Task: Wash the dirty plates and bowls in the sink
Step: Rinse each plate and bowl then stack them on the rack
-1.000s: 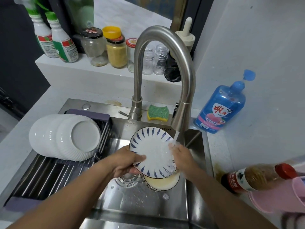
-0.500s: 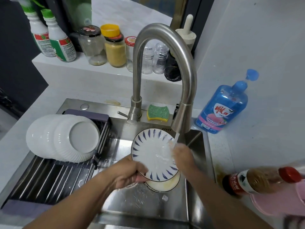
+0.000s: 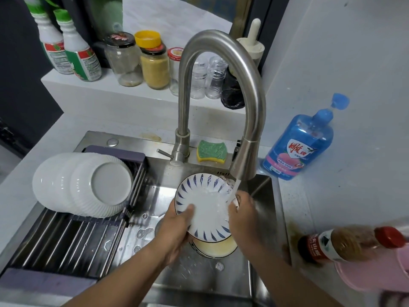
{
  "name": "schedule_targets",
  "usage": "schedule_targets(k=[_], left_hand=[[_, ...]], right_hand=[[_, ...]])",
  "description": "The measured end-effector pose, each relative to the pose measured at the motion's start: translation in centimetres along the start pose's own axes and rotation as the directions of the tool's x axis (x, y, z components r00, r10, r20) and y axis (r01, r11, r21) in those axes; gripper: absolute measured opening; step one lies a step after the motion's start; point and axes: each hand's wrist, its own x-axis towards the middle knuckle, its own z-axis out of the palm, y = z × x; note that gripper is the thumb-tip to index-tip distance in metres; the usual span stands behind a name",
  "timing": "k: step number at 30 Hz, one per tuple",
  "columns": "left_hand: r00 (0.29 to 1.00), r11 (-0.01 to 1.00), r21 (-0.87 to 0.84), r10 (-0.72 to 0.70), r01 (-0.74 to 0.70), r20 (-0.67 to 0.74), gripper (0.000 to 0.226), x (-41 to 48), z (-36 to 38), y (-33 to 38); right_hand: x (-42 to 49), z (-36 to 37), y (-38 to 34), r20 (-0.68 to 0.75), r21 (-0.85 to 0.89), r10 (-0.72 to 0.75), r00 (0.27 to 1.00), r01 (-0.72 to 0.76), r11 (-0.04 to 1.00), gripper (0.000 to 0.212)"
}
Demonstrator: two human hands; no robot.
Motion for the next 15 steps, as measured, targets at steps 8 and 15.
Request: schedule_targets(k=[8,15], left_hand=[[0.983,0.997,0.072,-0.052,0.040,0.173,0.054,-0.5,0.3,0.4],[0.984,0.986,0.133,-0.122,0.104,0.132,0.073,0.6,-0.2,1.1]], right_hand=[[-0.3,2.5,-1.3,0.399,-0.280,-0.321,0.859,0.447,0.850,0.063],[-2.4,0.7,-1.8,0.678,0.051,-0.484,0.553,0.622,0.781,0.050]])
